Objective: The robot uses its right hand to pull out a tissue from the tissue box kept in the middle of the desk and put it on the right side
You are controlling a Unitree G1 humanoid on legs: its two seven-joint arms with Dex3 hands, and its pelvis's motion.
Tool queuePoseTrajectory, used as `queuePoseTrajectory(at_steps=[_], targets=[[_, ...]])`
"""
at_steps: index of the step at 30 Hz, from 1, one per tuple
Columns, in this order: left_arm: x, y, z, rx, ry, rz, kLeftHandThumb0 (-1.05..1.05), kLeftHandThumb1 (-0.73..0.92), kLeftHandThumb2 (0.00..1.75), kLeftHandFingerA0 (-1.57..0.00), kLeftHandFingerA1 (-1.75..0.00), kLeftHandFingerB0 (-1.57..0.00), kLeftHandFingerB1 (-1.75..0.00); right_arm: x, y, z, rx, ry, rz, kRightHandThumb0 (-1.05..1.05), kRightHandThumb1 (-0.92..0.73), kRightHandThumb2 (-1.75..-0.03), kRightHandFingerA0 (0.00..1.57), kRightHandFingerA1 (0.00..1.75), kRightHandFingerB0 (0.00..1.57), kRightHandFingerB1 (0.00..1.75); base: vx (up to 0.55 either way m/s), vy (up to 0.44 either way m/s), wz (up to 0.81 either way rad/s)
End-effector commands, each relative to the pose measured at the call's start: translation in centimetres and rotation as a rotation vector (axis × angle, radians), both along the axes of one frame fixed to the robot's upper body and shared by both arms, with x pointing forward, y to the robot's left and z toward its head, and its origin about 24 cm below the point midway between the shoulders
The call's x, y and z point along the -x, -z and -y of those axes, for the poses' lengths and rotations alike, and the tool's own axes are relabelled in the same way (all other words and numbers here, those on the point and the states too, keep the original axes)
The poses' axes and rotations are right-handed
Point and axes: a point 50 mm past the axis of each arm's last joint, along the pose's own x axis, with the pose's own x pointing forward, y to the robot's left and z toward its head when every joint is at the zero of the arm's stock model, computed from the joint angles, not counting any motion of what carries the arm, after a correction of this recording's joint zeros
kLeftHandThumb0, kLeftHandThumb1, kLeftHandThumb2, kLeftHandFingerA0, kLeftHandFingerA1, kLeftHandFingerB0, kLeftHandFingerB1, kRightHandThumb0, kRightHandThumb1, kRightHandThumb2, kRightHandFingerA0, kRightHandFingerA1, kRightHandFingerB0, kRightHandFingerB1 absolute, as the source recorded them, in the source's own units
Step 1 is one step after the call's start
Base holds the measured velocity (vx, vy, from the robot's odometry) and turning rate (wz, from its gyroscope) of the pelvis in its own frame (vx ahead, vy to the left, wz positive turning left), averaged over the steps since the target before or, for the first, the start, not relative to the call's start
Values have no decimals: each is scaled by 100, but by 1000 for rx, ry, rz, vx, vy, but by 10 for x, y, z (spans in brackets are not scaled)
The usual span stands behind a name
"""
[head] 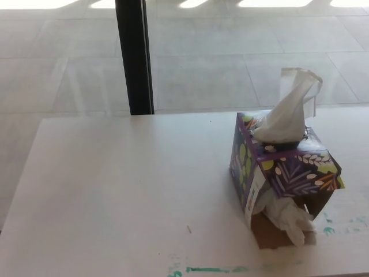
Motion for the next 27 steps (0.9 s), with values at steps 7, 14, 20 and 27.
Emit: queuePoseTrajectory(at_steps=[7,14,20,27], targets=[[6,-4,-5,0,2,-1,-70,71,107,-54,-61,-36,-53,-87,-98,-97,351,-350,-102,-72,-50,-86,25,53,16,41,0,0,0],[5,-4,-5,0,7,10,-70,71,107,-54,-62,-36,-53,-114,-105,-145,503,-474,-169,-73,-49,-84,15,49,13,40,0,0,0],[6,-4,-6,-1,3,-6,-72,89,67,-63,-50,-42,-39,-131,-98,-165,581,-517,-244,-78,-50,-86,4,47,8,40,0,0,0],[7,-4,-5,-5,32,-2,-73,71,108,-56,-62,-36,-53,-142,-87,-182,721,-557,-441,-95,-56,-94,0,9,6,13,0,0,0]])
